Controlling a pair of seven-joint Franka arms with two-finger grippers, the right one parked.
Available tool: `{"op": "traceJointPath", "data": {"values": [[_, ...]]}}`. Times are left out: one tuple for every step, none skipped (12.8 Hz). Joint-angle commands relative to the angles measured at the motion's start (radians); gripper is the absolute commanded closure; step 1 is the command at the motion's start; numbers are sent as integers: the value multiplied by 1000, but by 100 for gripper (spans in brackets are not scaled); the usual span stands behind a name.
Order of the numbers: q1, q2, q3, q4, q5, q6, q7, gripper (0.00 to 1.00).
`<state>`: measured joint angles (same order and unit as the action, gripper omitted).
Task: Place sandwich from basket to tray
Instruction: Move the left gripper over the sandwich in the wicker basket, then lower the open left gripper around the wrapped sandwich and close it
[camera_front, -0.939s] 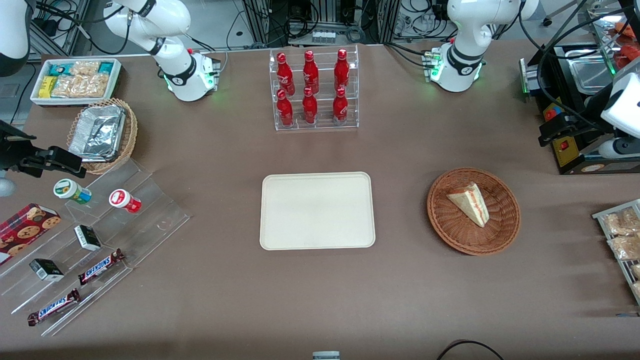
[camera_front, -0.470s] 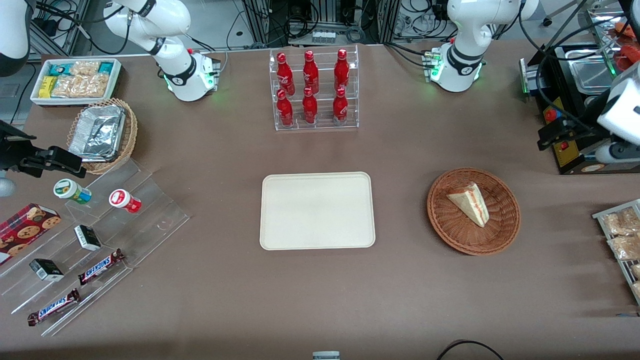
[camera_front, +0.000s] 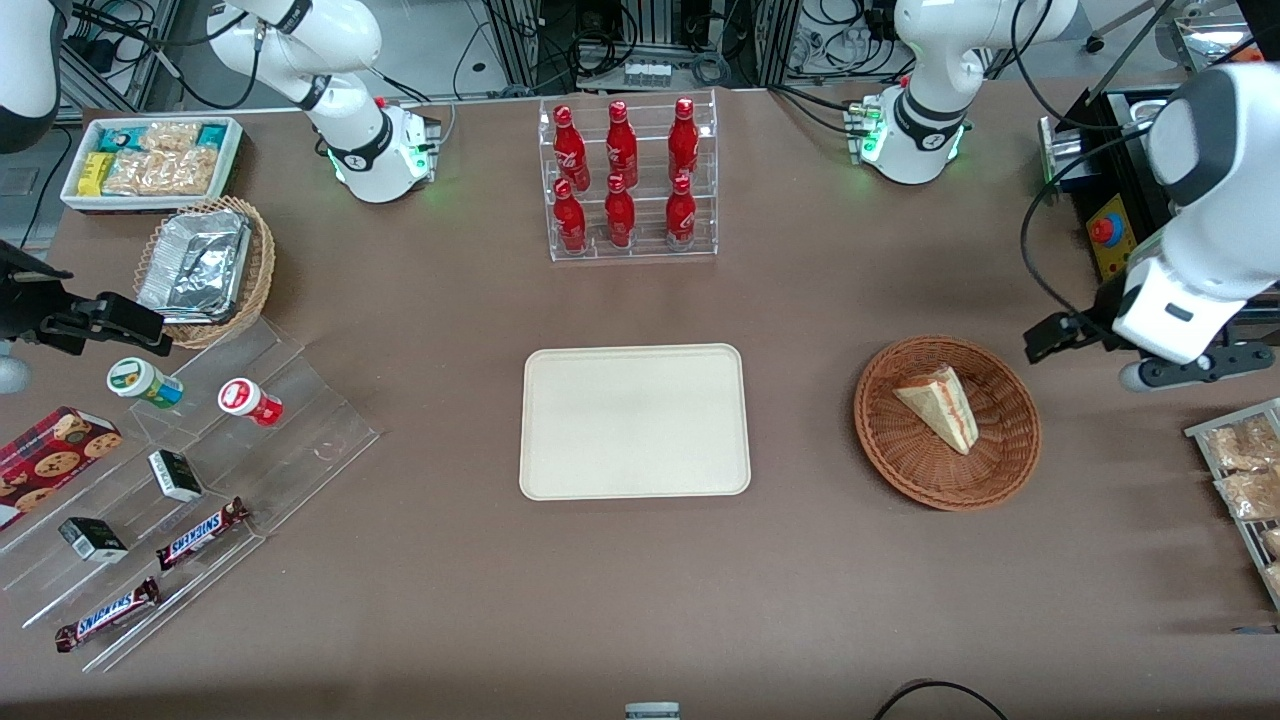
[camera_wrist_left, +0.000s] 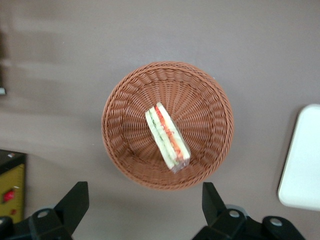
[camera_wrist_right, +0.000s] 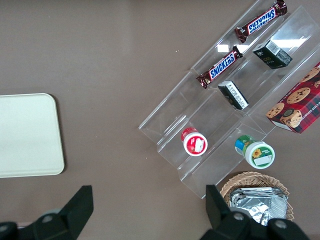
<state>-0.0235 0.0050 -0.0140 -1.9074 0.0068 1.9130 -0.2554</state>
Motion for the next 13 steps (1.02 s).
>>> {"op": "traceJointPath", "data": {"values": [[-7, -49, 2, -119, 10, 87, -114, 0], [-7, -49, 0, -154, 10, 133, -166, 0], [-9, -48, -7, -201, 12, 191, -226, 0], [-10, -46, -20, -247, 10, 257, -263, 0], [-10, -43, -24, -278, 10, 296, -289, 0], [-13, -33, -24, -286, 12, 323, -329, 0], [-18, -13, -27, -289, 10, 337, -361, 0], [-19, 7, -29, -289, 10, 357, -389, 0], [-27, 27, -30, -289, 10, 371, -410, 0], [-32, 42, -32, -289, 10, 383, -422, 0], [-33, 61, -37, -289, 10, 388, -432, 0], [-36, 81, -40, -291, 10, 406, -458, 0], [-45, 101, -41, -295, 10, 432, -472, 0]]}}
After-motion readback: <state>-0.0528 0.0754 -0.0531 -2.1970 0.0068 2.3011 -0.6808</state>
